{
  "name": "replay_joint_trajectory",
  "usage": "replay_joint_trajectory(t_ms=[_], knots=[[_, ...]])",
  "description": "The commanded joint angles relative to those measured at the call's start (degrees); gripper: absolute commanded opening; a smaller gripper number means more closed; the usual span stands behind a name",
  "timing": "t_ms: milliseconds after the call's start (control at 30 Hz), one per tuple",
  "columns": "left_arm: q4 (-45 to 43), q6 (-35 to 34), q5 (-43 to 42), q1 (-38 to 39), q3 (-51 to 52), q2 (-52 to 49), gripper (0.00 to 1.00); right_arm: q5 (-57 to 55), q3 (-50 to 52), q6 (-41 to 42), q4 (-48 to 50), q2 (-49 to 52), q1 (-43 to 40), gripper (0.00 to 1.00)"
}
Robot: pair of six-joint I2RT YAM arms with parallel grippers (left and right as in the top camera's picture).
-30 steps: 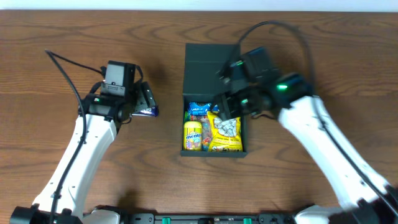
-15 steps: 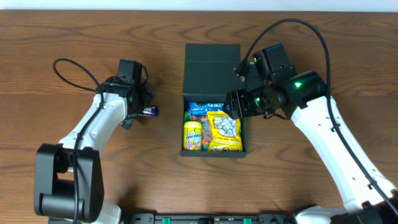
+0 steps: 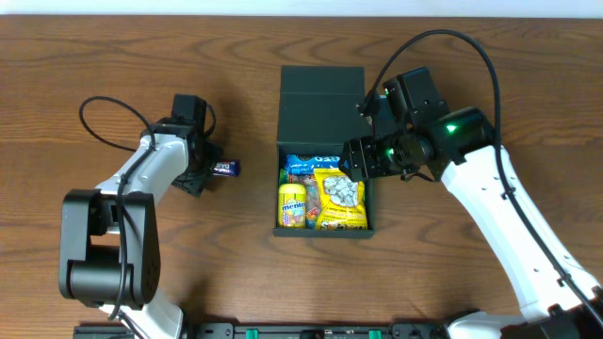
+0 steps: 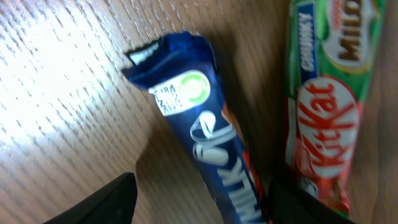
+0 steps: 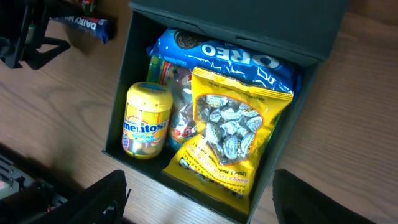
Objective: Pack container
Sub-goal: 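Grasp the blue Dairy Milk bar with the left gripper, then carry the Dairy Milk bar into the box's back edge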
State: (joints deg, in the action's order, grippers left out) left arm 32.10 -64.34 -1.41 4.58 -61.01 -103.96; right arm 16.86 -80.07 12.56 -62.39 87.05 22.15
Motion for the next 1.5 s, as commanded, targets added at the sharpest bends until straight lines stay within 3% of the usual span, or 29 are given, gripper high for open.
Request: replay_joint_trajectory(t_ms=[0,333,633,867,1033,1167,1467], knots=[[-0.92,-0.04,-0.09,-0.92,0.02,-0.81,0.67,-0.61,0.26,0.22,-0.11,0.28,-0.44,0.76],[-1.95,-0.2,-0.11,-1.73,0.02,-1.05,0.5,-1.05,0.26,0.22,-0.2,0.28,-0.44,0.79],[-1.18,-0.2,0.04,-1.73,0.02,-1.86,0.52,-1.05,0.26,0.22,-0.2,0.28,-0.44,0.81],[-0.57,0.11,-0.09,-1.73,0.02,-2.64,0.34,-1.05,0.26,0.22,-0.2,0.28,-0.44,0.82],[-0.59,6.03,0.17,-1.73,0.02,-2.62,0.25,-2.05,0.28,0.22,-0.26,0.28,-0.44,0.83],[1.25,8.81,0.09,-1.73,-0.02,-1.57,0.06,-6.29,0.26,0.24,-0.42,0.28,-1.09,0.88],[8.66,20.65,3.34,-0.66,-2.8,13.22,0.06,-6.29,0.26,0.28,-1.51,0.28,-13.03,0.98]])
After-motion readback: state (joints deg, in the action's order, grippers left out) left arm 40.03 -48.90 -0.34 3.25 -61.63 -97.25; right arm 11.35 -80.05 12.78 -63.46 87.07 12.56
